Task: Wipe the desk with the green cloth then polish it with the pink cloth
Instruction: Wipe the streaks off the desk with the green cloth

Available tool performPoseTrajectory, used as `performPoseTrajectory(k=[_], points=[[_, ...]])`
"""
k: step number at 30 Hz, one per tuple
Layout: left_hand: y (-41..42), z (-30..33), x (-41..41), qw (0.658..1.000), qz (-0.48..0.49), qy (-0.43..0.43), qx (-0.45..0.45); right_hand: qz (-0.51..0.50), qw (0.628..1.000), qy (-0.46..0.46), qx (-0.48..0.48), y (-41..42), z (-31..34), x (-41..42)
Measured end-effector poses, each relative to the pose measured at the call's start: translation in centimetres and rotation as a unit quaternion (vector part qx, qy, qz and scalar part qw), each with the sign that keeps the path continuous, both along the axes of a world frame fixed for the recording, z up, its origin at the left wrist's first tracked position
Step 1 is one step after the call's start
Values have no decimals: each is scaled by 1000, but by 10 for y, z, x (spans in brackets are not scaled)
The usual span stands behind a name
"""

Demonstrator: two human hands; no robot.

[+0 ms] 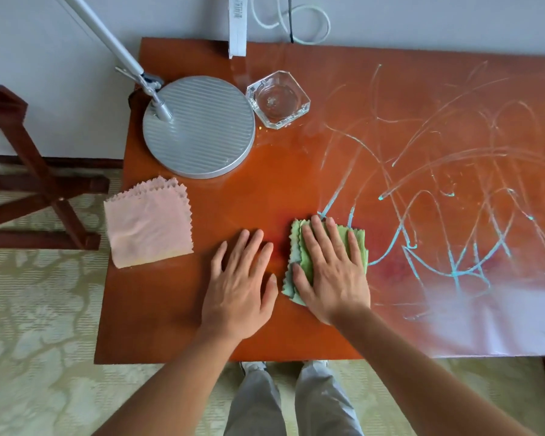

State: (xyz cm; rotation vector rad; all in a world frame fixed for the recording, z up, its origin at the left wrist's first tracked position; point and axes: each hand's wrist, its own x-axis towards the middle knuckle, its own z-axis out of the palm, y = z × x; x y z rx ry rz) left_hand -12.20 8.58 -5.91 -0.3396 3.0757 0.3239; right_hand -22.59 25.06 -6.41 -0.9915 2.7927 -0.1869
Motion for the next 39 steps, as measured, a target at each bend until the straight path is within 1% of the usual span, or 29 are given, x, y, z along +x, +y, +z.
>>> performPoseTrajectory(k=[2,5,10,13,18,20,28,32,39], points=[[-1,-1,2,1000,1,7,-5,-23,1000,1,6,-22,1,-37],[-2,-3,1,1000,7,15,-2,-19,1000,10,15,-51,1,-83],[-1,-4,0,1000,8,25,1,-14,1000,18,18,-59,-2,-94],[-1,-4,1,1000,4,28,1,-8,1000,12,16,-48,2,-74],[0,-5,1,1000,6,23,-6,10,1000,20,-5,19,-4,38],[0,-5,0,1000,7,20,-4,19,999,28,3,35,-6,63],[-1,-6,1,1000,9,28,2,26,999,19,1,37,-8,63],[-1,-5,2,999,7,33,6,46,999,25,2,24,-6,29],[-1,-8,2,999,10,40,3,26,999,22,28,-49,-2,-77]])
